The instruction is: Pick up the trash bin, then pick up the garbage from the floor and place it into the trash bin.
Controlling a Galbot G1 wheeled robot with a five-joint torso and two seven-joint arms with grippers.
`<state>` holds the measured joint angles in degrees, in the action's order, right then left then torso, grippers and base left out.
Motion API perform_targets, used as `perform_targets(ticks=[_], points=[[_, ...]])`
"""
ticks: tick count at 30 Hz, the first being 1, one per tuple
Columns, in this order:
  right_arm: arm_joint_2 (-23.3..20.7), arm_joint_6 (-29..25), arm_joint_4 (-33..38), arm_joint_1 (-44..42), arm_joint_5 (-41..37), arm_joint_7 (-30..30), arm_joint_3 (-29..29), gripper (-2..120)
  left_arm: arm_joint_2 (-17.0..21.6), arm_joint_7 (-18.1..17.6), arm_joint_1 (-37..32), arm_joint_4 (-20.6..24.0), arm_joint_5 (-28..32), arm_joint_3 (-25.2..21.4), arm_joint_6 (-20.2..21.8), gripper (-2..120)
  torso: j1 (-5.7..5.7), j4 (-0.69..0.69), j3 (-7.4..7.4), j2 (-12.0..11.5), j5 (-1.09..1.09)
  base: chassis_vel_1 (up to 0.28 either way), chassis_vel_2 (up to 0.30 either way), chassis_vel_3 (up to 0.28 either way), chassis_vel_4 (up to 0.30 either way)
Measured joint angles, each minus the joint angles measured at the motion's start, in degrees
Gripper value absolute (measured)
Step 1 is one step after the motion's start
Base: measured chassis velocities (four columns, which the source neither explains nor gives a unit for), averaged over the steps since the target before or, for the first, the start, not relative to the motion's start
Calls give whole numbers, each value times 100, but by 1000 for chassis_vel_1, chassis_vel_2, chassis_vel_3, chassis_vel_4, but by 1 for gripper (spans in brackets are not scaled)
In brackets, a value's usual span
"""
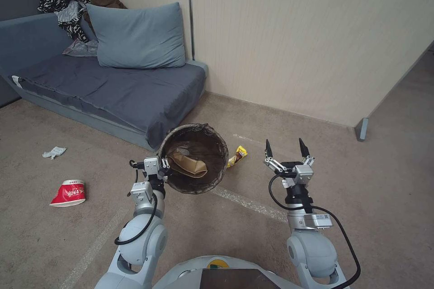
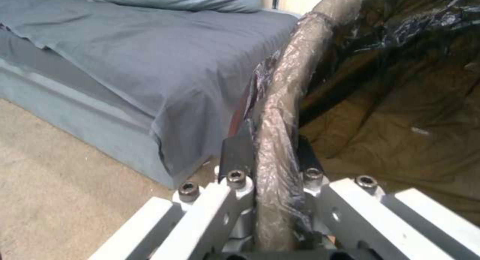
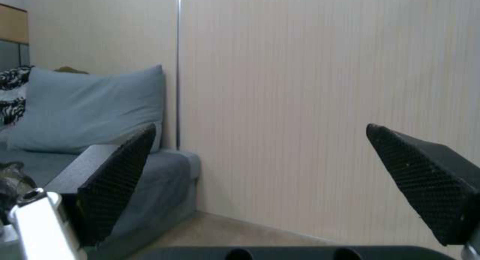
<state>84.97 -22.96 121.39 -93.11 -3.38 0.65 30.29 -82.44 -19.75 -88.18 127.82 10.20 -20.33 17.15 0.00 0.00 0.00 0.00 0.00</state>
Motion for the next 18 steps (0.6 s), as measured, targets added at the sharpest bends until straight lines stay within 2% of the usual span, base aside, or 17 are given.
perform_targets(ticks=[18], points=[[17, 18, -6, 41, -37, 44, -27, 99, -14, 9, 14, -17, -10, -19, -77, 3, 0, 0, 0, 0, 0, 0, 0, 0, 0]])
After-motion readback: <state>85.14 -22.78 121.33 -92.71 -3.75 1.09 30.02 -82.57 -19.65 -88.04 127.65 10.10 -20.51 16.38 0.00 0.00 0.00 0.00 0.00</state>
